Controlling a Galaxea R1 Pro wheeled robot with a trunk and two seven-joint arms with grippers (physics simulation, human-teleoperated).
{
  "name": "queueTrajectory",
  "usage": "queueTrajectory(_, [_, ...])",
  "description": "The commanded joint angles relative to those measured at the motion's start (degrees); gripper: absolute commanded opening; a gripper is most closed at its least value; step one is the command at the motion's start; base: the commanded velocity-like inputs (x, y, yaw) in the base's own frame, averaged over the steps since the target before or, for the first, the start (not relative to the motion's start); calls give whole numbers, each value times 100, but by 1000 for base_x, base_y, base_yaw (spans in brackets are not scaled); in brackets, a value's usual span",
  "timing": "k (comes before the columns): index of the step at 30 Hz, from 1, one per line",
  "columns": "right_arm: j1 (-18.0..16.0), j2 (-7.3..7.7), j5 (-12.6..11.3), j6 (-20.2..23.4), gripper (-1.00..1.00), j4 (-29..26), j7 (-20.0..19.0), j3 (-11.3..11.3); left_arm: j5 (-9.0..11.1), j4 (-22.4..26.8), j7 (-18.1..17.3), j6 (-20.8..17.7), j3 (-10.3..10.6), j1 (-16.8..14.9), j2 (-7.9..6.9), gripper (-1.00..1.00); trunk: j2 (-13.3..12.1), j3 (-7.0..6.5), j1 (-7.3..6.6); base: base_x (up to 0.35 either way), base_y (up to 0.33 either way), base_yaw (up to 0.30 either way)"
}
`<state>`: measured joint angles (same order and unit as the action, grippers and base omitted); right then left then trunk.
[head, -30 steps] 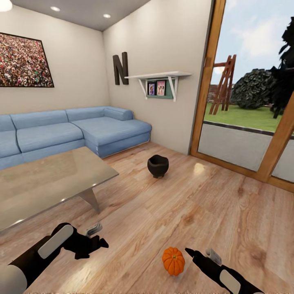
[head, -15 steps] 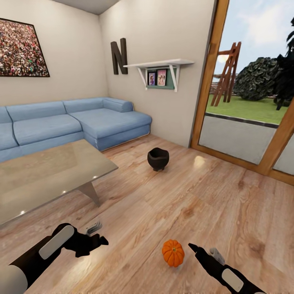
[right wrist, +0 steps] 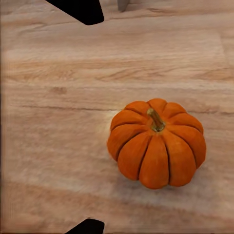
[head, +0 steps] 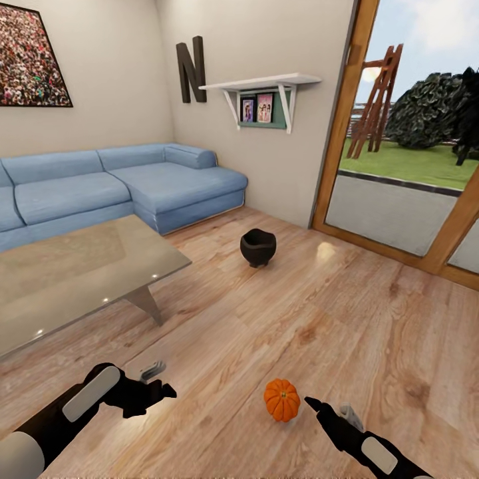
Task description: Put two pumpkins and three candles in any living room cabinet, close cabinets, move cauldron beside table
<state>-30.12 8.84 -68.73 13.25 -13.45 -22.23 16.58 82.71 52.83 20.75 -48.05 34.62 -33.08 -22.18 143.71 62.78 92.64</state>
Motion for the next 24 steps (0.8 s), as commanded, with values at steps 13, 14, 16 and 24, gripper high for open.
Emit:
queueTrajectory(13, [-3,4,-44,27,100,0,-9,21,277,661,-907,-705,33,2,-293,100,20,294,32,0,0,0])
queueTrajectory(14, [-3,4,-44,24,100,0,-9,21,328,748,-1120,-787,34,3,-350,100,21,316,35,0,0,0])
queueTrajectory(16, [-3,4,-41,22,100,0,-9,21,411,913,-1472,-874,43,8,-476,100,24,360,40,0,0,0])
queueTrajectory(24, [-3,4,-35,20,100,0,-9,21,576,1241,-2592,-929,66,22,-735,100,25,382,42,0,0,0])
